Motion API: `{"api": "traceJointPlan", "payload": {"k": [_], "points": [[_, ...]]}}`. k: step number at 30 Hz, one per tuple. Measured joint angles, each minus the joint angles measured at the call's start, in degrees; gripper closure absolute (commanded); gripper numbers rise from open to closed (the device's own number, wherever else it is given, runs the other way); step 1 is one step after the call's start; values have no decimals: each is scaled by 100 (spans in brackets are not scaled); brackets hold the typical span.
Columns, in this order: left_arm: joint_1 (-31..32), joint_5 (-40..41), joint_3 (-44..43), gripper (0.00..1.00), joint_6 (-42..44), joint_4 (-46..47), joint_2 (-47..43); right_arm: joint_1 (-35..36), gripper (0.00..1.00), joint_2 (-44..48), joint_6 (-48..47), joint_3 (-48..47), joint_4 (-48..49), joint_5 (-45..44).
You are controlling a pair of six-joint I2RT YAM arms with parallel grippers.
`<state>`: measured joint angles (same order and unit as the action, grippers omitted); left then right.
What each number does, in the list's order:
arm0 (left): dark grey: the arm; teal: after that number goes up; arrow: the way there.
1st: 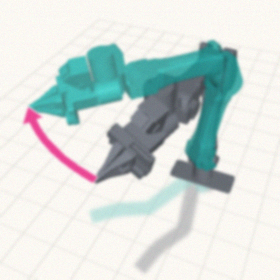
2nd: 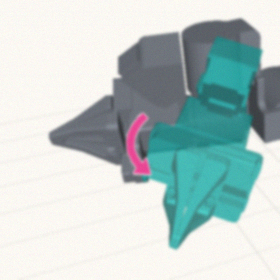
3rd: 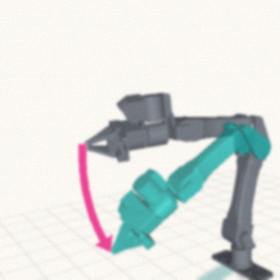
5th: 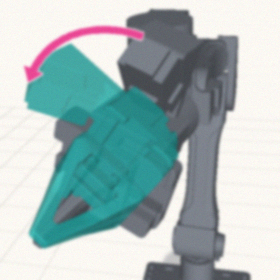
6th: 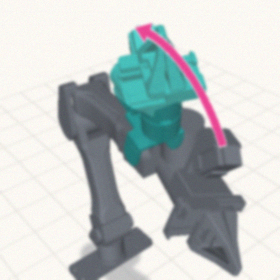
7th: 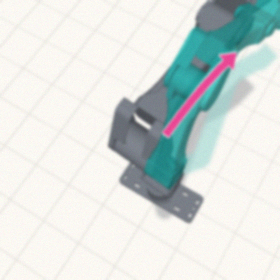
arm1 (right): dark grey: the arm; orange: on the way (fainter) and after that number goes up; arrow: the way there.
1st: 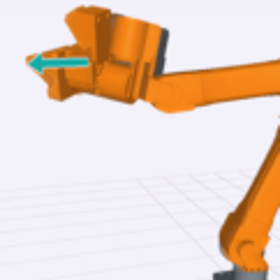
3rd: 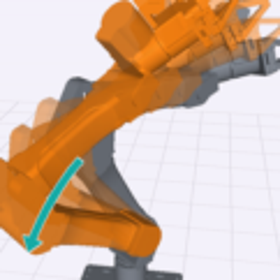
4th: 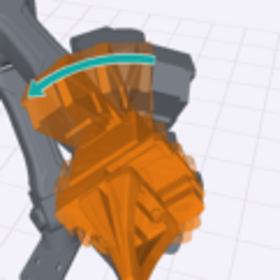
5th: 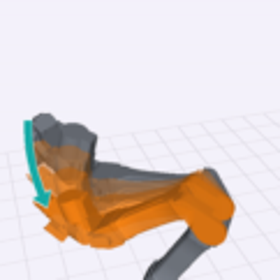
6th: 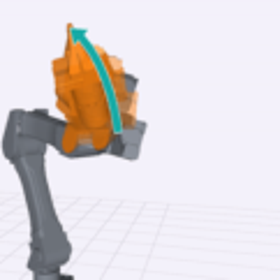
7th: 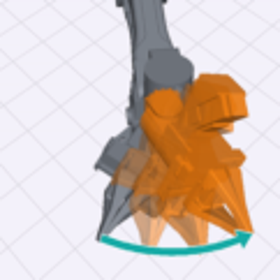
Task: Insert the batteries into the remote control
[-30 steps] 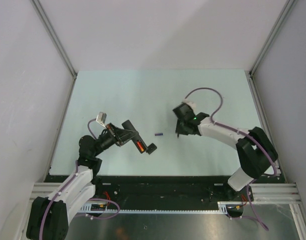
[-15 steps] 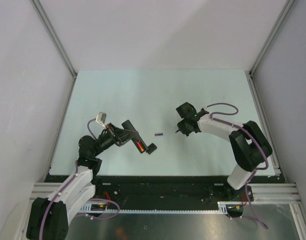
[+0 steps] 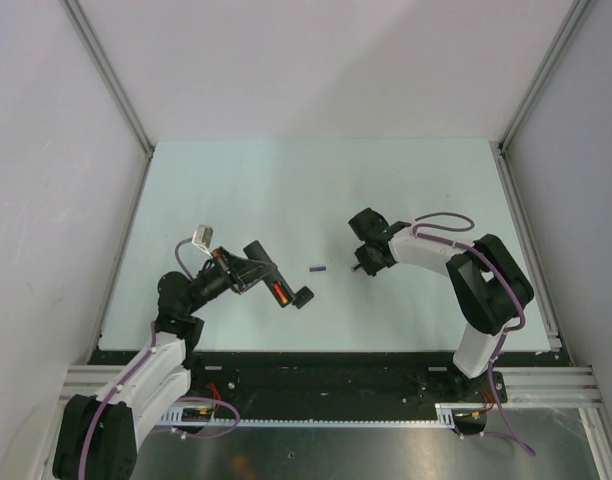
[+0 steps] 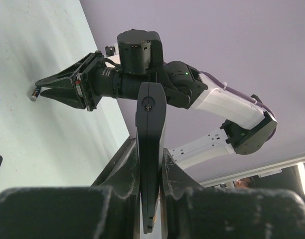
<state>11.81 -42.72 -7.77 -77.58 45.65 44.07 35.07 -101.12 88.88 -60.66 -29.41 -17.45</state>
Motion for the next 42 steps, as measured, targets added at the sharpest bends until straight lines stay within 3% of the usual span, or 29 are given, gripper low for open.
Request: {"api": "traceJointPlan", "payload": {"k": [9,13,17,25,28,31,42], "points": [[0,2,42,100,0,0,0,50,50,76,-367,-28,-136,-160],[0,0,50,100,0,-9,-26,101,44,343,-955,-31,-348,-273],[0,0,52,100,0,-11,-81,146,43,767,-2201,-74,-354,-295],[0,4,55,100,7,-61,-146,442,37,1005,-5895,-96,92,262],[0,7,63,100,9,-87,-249,492,30,855,-6645,-96,168,531],[0,7,85,100,11,-92,-334,487,12,704,-7132,-96,284,743],[0,4,136,100,114,-262,-422,450,20,140,-8015,-98,688,981]]}}
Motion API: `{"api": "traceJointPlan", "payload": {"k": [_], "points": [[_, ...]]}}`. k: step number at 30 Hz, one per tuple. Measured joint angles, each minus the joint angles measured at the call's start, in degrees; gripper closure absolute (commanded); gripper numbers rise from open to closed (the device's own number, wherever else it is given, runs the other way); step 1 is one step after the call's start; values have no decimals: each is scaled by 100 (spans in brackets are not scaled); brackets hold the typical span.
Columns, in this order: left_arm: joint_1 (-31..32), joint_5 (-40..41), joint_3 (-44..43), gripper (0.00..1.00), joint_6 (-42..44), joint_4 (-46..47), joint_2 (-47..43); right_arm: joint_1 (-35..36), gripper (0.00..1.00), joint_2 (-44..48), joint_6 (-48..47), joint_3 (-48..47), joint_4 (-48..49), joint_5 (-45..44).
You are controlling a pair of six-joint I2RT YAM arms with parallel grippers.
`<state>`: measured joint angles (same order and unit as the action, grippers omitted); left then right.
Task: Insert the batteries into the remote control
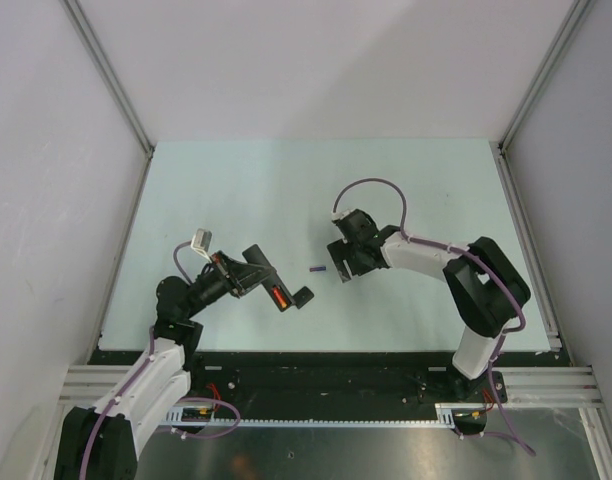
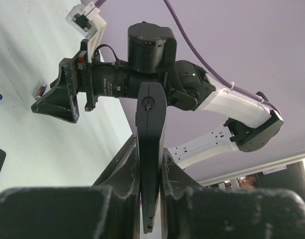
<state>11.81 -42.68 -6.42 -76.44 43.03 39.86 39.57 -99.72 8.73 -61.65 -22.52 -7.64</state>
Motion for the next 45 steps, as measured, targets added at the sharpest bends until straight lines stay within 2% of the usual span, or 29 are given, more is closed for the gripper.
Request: {"api": "traceJointPlan", "payload": {"k": [9,27,41,45], "points": [[0,0,0,100,90,-85,31,-131,24,-199,-238,0,114,72],[0,2,0,100,195,-122,129,-293,43,-293,-350,-37,267,374],[0,0,0,100,195,-122,129,-299,71,-286,-214,-28,275,352],[0,0,0,100,195,-122,122,-328,84,-197,125,57,280,334]]}}
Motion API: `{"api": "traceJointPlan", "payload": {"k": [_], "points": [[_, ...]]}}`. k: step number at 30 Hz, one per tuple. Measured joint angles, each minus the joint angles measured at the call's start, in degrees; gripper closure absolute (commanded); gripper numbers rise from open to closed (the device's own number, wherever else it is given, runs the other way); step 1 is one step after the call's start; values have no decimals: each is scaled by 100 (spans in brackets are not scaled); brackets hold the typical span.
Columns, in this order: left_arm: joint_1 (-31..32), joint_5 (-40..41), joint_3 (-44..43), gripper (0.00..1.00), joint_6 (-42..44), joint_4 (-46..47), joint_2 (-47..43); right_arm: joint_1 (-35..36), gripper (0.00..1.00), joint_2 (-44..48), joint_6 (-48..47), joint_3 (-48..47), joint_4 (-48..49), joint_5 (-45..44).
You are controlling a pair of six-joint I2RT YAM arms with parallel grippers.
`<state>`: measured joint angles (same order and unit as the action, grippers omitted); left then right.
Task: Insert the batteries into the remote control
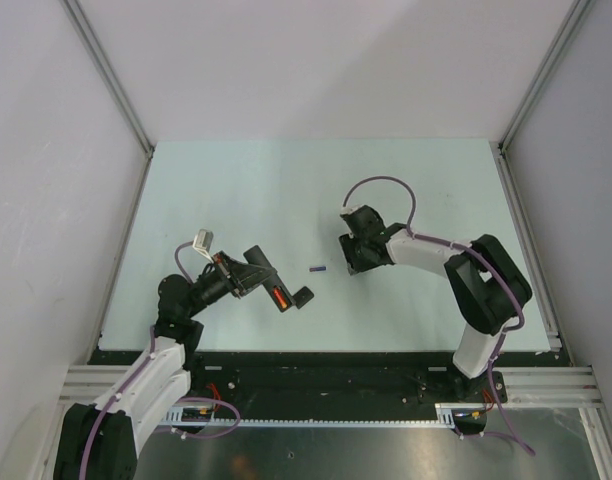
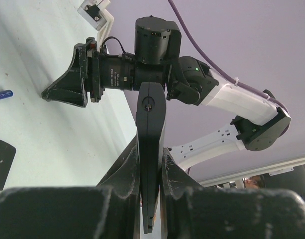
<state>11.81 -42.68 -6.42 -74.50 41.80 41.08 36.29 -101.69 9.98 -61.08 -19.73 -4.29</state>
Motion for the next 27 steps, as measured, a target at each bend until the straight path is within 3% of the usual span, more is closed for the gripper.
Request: {"api": "traceJointPlan", "payload": {"k": [5,18,22,27], "points": [[0,2,0,100,0,-2,-22,-7,100,275,1064,98,-61,-116],[0,0,0,100,-4,-2,-70,-229,100,459,4811,98,-474,-984],[0,-2,0,100,-7,-2,-103,-212,91,358,5681,98,-756,-1370],[2,-2,0,100,-4,-4,-101,-195,92,76,6279,-92,-1137,-1670]]}}
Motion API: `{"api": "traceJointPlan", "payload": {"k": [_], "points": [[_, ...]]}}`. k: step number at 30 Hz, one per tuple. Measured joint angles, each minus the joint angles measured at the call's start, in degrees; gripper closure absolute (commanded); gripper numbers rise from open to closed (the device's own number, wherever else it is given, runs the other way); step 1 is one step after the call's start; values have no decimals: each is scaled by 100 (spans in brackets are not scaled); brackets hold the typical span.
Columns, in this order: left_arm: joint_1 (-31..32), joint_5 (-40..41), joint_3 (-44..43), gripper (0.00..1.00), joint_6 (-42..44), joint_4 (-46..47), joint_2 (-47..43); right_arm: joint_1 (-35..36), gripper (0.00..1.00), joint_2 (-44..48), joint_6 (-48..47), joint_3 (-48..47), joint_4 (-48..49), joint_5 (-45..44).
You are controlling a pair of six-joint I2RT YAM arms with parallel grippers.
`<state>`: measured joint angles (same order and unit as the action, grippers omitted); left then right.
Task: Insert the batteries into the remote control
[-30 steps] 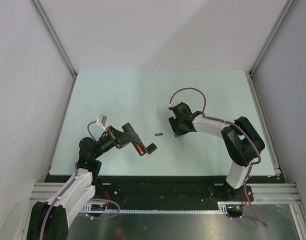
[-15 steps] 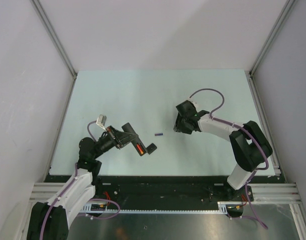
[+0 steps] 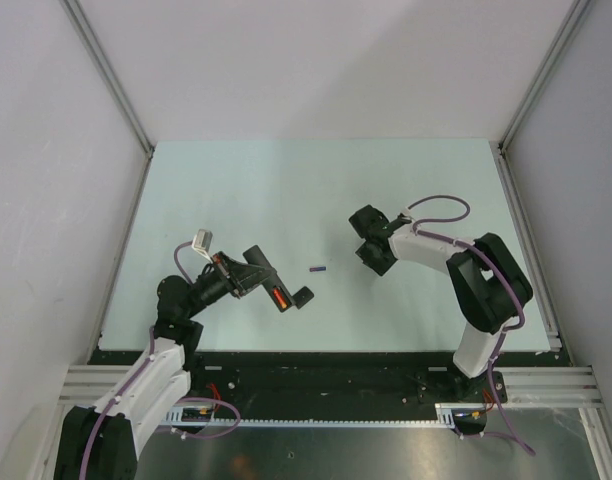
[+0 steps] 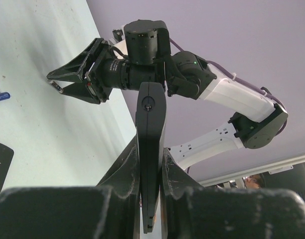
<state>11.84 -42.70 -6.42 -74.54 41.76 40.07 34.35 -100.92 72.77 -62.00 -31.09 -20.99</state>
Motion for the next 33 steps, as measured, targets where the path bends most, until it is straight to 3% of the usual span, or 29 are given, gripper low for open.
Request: {"api": "traceJointPlan", "payload": {"k": [4,5,11,20,30,31,33], "points": [[2,0,0,100,-2,0,0,9,86,-87,223,-81,-131,-146],[2,0,0,100,-2,0,0,9,77,-90,232,-81,-151,-166],[4,0,0,100,0,0,2,2,54,-90,195,-90,-234,-234],[4,0,0,100,0,0,4,-20,38,-92,68,-131,-452,-238],[4,-22,0,100,0,0,17,-15,34,-151,-52,-284,-750,-267],[4,-22,0,100,0,-2,17,2,24,-151,-136,-337,-822,-284],[4,-52,0,100,0,-2,20,24,23,-140,-365,-468,-887,-356]]}}
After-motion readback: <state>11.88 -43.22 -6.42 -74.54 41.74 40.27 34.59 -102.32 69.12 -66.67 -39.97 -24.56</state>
